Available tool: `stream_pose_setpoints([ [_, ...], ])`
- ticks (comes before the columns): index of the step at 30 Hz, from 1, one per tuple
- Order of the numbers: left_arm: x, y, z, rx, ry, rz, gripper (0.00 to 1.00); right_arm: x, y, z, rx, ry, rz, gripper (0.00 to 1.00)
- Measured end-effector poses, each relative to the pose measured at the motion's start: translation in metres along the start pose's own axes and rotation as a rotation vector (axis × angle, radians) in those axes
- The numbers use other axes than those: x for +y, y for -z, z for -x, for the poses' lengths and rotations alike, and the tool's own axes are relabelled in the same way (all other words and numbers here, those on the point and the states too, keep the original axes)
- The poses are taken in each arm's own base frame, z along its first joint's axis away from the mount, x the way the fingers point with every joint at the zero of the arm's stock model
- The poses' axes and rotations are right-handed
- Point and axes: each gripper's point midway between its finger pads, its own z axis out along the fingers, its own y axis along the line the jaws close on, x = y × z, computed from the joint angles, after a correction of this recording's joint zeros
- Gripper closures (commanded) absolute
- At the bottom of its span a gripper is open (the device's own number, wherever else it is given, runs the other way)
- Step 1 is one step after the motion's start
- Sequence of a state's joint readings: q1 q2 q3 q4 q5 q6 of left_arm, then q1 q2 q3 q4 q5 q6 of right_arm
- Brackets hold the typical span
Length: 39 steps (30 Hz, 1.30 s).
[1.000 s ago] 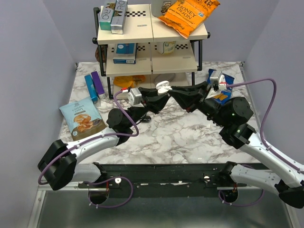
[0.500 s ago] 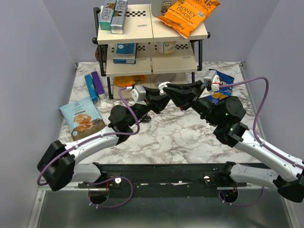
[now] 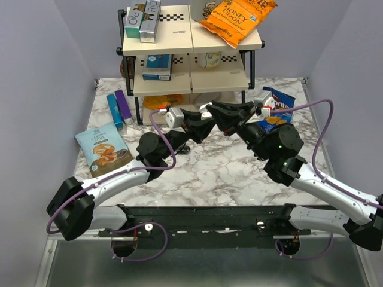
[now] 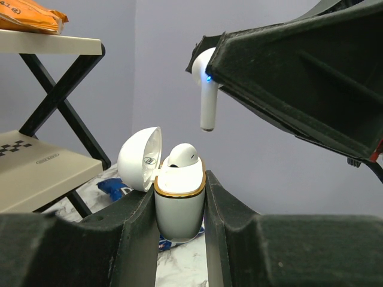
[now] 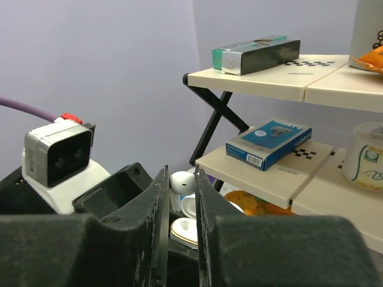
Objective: Insert the wireless bluetooth earbuds into the charging case
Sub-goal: Place the earbud in the charging case.
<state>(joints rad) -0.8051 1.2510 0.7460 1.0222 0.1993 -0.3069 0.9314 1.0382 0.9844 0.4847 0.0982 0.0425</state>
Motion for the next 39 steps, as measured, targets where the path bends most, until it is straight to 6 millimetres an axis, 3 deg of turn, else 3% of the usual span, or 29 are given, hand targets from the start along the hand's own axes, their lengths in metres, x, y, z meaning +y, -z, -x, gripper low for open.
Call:
stream_pose_setpoints([
  [8, -0.003, 0.001, 0.006, -0.01, -0.002, -0.011, 1.0, -0.004, 0.0, -0.01, 0.007, 0.037, -0.018, 0.99],
  [39, -0.016, 0.001, 0.011, -0.023, -0.016, -0.082, 1.0, 0.004, 0.001, -0.015, 0.014, 0.081, 0.039, 0.99],
])
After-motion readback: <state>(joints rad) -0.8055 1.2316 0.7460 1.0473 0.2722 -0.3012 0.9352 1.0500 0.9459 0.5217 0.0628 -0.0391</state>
